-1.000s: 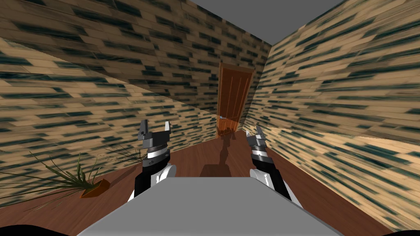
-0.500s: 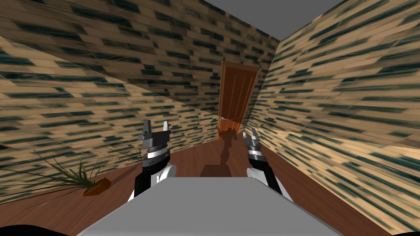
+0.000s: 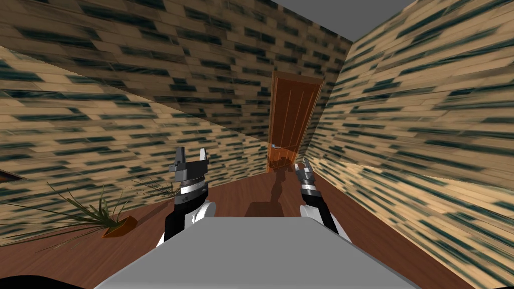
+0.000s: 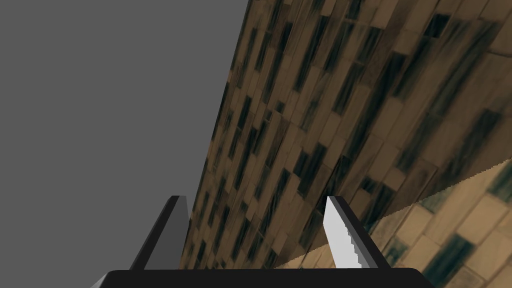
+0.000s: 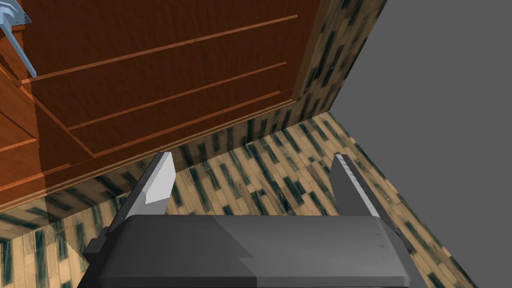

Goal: Pull the door open

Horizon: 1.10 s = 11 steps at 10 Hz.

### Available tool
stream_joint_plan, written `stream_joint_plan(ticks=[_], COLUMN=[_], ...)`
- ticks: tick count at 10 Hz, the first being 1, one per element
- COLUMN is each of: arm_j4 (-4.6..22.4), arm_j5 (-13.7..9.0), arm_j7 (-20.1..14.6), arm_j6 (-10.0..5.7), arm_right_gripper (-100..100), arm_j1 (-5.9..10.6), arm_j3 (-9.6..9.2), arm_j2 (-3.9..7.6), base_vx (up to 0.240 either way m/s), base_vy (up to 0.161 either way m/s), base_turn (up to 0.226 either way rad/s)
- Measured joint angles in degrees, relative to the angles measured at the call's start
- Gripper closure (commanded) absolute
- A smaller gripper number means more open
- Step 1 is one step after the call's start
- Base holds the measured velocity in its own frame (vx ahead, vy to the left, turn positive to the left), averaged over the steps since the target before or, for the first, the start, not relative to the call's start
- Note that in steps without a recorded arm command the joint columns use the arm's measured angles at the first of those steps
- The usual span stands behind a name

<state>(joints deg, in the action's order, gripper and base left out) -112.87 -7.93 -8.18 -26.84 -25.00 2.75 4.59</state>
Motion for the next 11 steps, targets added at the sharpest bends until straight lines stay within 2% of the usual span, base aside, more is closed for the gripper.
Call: stream_joint_plan(ticks=[3, 7, 8, 11], arm_j4=[3.22, 8.99, 10.97, 15.35], arm_j5=[-0.23, -0.67, -0.89, -1.24], arm_j7=[-0.22, -0.68, -0.89, -1.35], arm_j6=[-0.89, -2.53, -2.95, -4.66], arm_right_gripper=[-100, -100, -100, -100], arm_j1=[1.01, 3.3, 4.35, 5.57], arm_j3=[-0.61, -1.14, -1.06, -1.64], arm_j2=[0.42, 1.22, 1.65, 2.3], base_vx=[0.09, 0.088, 0.086, 0.089], base_vy=[-0.046, -0.057, -0.07, -0.075], base_turn=[0.069, 0.073, 0.076, 0.074])
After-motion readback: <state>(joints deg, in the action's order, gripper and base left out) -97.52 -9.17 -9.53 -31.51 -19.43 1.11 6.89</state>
